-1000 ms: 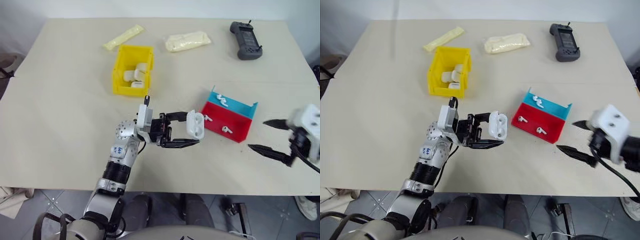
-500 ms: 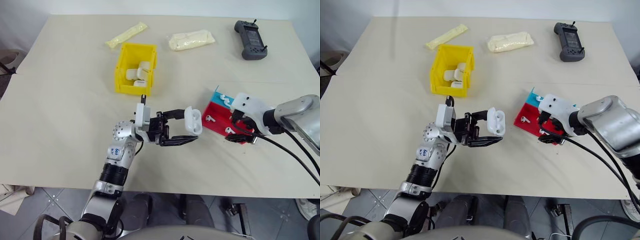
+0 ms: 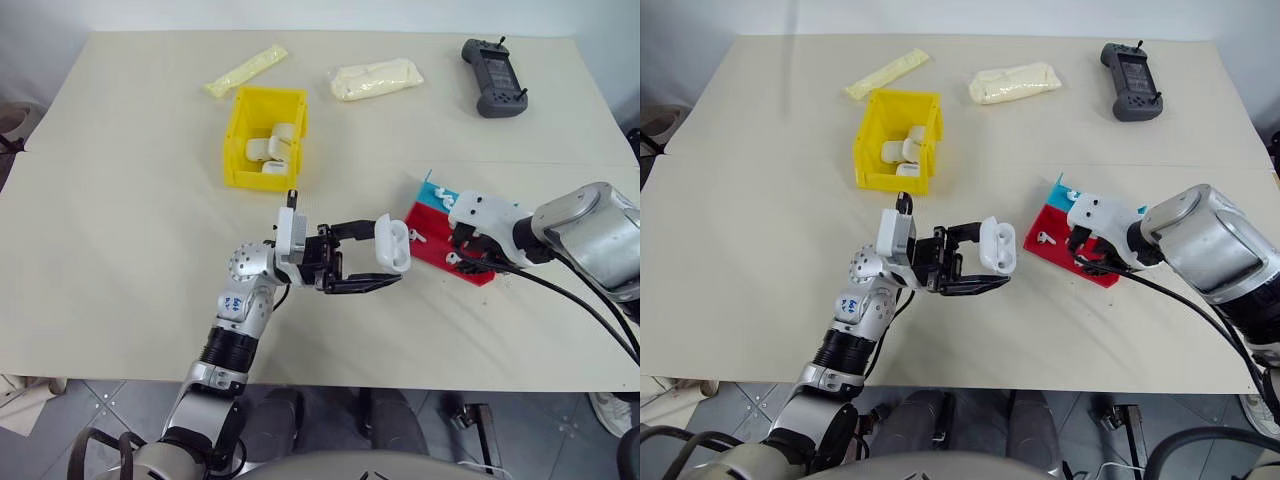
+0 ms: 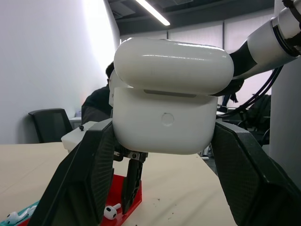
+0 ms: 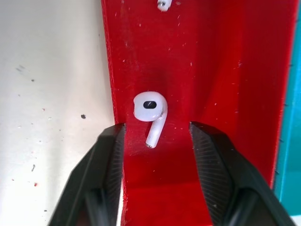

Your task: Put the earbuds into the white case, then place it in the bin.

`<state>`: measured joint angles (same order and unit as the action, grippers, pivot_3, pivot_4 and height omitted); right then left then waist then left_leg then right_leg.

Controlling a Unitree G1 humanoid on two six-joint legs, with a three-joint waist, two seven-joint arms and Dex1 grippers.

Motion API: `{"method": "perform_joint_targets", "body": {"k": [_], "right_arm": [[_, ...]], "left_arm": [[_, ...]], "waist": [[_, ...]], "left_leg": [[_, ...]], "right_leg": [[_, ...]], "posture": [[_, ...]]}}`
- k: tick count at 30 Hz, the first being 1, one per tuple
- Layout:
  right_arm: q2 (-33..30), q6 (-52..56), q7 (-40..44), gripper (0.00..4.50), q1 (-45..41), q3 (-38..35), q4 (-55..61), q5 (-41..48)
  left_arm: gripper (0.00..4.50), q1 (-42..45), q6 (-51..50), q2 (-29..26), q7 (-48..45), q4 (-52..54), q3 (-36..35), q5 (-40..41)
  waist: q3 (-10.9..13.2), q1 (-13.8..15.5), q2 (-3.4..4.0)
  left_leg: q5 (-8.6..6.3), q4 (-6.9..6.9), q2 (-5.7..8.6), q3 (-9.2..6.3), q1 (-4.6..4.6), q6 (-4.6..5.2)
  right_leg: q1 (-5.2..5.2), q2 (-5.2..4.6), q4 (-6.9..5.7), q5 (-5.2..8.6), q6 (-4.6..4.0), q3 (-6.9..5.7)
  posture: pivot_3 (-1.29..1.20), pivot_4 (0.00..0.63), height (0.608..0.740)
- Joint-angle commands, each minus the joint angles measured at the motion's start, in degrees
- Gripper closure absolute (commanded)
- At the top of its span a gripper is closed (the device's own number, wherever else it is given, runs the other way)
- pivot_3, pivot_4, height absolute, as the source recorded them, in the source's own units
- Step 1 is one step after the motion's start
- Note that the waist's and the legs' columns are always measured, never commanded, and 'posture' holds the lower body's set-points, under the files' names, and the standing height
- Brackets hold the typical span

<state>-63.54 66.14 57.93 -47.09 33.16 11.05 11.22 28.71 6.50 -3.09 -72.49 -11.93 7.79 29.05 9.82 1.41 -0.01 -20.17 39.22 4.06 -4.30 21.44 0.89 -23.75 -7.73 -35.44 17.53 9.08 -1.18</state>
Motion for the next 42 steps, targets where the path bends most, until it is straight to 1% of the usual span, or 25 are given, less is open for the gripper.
{"method": "perform_joint_targets", "body": {"k": [1,21,24,28,33,38,40,42], "right_arm": [[0.6,-0.6,0.8,2.23,-1.2,-0.7,-0.3,-1.7],[3.2,-0.5,3.2,2.23,0.0,0.6,0.1,-5.6],[3.2,-0.5,3.4,2.77,0.1,0.6,0.1,-5.8],[3.5,-0.6,3.2,3.98,0.2,0.1,0.0,-6.0],[3.4,-0.3,2.7,3.99,1.1,-1.1,0.7,-6.0],[1.2,-0.7,2.6,3.99,4.1,-7.3,3.6,-4.0],[1.0,-1.7,2.3,3.99,7.0,-13.7,5.9,-1.5],[2.3,-1.8,2.6,3.99,12.1,-24.1,9.0,3.4]], "left_arm": [[1.75,-0.1,0.4,0.2,0.3,2.2,0.0,0.5],[1.75,-0.5,-0.1,-0.1,1.0,3.4,0.2,0.5],[1.75,-0.4,0.0,-0.2,1.1,3.4,0.1,0.5],[1.75,-0.4,0.0,-0.1,1.3,3.5,0.3,0.4],[1.75,-0.6,-0.4,-0.5,1.1,3.7,0.5,0.5],[1.75,-0.3,-2.4,-1.8,0.2,3.9,0.3,1.3],[1.75,-0.3,-2.7,-2.2,0.4,3.8,0.1,1.0],[1.75,-0.3,-4.1,-2.2,1.8,4.0,-0.5,1.3]], "waist": [[0.0,0.0,0.00],[0.0,0.0,0.00],[0.0,0.0,0.00],[0.0,0.0,0.00],[0.0,0.0,0.00],[0.0,0.1,0.00],[0.0,0.1,0.00],[0.0,0.1,0.00]], "left_leg": [[0.00,0.00,0.00,0.00,0.00,0.00],[0.00,0.02,-0.01,0.00,-0.01,0.00],[0.00,0.03,-0.01,0.00,-0.01,0.00],[0.00,0.06,0.00,-0.01,-0.01,0.00],[0.00,0.07,0.00,-0.01,-0.01,0.00],[0.00,0.07,0.01,-0.02,-0.01,0.00],[0.00,0.07,0.02,-0.01,0.00,0.00],[0.00,0.06,0.03,0.01,0.00,0.00]], "right_leg": [[0.00,0.00,0.00,0.00,0.00,0.00],[0.00,0.00,-0.04,0.00,0.00,0.00],[0.01,0.00,-0.04,0.00,0.00,0.00],[0.01,0.00,-0.04,0.00,0.00,0.00],[0.02,0.00,-0.05,0.00,0.00,0.00],[0.02,-0.01,-0.08,0.00,0.00,0.00],[0.01,-0.02,-0.08,0.00,0.00,0.01],[0.00,-0.03,-0.08,0.00,0.00,0.02]], "posture": [[0.00,0.150,0.740],[0.00,0.150,0.740],[0.00,0.150,0.740],[0.00,0.150,0.740],[0.00,0.150,0.740],[0.00,0.150,0.740],[0.00,0.150,0.740],[0.00,0.150,0.740]]}}
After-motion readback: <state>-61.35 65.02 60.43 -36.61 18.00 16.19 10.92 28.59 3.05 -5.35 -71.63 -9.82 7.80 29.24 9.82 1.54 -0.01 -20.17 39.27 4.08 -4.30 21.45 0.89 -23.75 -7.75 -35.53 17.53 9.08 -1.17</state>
